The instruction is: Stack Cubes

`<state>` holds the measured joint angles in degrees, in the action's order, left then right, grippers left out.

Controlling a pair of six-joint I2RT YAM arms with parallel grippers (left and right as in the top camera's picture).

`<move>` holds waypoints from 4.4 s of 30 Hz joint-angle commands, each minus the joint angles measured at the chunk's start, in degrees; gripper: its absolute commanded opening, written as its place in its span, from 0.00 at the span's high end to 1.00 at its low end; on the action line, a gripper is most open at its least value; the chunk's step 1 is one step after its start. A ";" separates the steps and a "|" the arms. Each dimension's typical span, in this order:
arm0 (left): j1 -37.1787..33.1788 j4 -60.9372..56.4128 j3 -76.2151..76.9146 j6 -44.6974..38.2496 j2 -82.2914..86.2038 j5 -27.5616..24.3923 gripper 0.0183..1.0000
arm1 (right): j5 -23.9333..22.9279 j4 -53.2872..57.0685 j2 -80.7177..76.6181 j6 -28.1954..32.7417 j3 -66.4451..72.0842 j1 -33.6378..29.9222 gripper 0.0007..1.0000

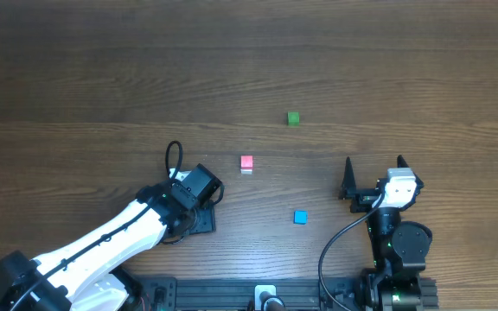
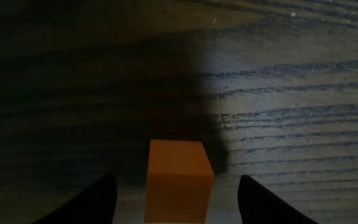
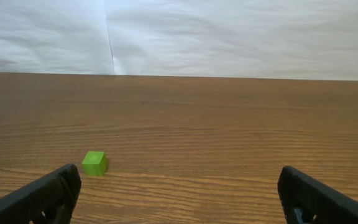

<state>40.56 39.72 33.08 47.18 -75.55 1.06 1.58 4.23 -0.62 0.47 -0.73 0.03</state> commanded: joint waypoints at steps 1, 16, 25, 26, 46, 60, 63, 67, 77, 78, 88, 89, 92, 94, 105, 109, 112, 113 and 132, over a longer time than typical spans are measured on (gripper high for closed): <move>0.22 -0.15 -0.35 -0.46 -0.37 1.38 0.45 | -0.11 -0.11 0.35 0.44 0.44 -0.04 0.01; 0.20 -0.33 -0.35 -0.46 -0.37 3.10 0.63 | -0.11 -0.11 0.35 0.44 0.44 -0.04 0.01; 0.20 -0.33 -0.35 -0.46 -0.37 3.13 0.75 | -0.11 -0.13 0.35 0.42 0.44 -0.04 0.01; 0.20 -0.33 -0.35 -0.46 -0.37 3.13 0.77 | -0.11 -0.13 0.35 0.42 0.44 -0.04 0.01; 0.68 15.39 38.84 -2.21 -15.45 8.85 0.98 | -0.11 -0.13 0.35 0.44 0.44 -0.04 0.01; 3.34 12.15 43.45 -3.48 -25.53 7.80 0.98 | -0.11 -0.13 0.35 0.42 0.44 -0.04 0.01; 3.45 11.58 43.45 -3.48 -26.21 7.80 0.98 | -0.11 -0.13 0.35 0.42 0.44 -0.04 0.01; 3.45 10.62 43.45 -3.48 -27.67 7.08 0.98 | -0.11 -0.11 0.35 0.42 0.44 -0.04 0.01; 4.00 9.09 43.45 -3.45 -28.74 5.66 0.98 | -0.11 -0.11 0.35 0.42 0.44 -0.04 0.01; 4.02 9.11 43.45 -3.45 -28.76 5.40 0.98 | -0.11 -0.11 0.35 0.44 0.44 -0.04 0.01; 4.35 9.14 43.45 -3.45 -29.44 5.40 0.98 | -0.11 -0.13 0.35 0.44 0.44 -0.04 0.01; 4.35 9.14 43.45 -3.45 -29.49 5.40 0.98 | -0.11 -0.13 0.35 0.44 0.44 -0.04 0.01; 4.33 9.16 43.45 -3.45 -29.57 5.44 0.98 | -0.11 -0.11 0.35 0.44 0.44 -0.04 0.01; 4.33 9.14 43.45 -3.48 -29.57 5.46 0.97 | -0.11 -0.13 0.35 0.42 0.44 -0.04 0.01; 4.33 9.38 43.43 -3.48 -30.23 5.90 0.96 | -0.11 -0.13 0.35 0.44 0.44 -0.04 0.01; 4.28 9.53 43.43 -3.45 -30.45 5.90 0.96 | -0.11 -0.13 0.35 0.42 0.44 -0.04 0.01; 4.28 9.55 43.43 -3.48 -30.45 6.08 0.91 | -0.11 -0.13 0.35 0.42 0.44 -0.04 0.01; 4.28 9.55 43.43 -3.48 -30.45 6.10 0.88 | -0.11 -0.13 0.35 0.44 0.44 -0.04 0.01; 4.28 10.21 43.43 -3.45 -30.45 6.10 0.64 | -0.11 -0.13 0.35 0.42 0.44 -0.04 0.01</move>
<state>44.69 49.89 75.35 44.34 -104.75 6.90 1.58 4.23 -0.64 0.54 -0.73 0.03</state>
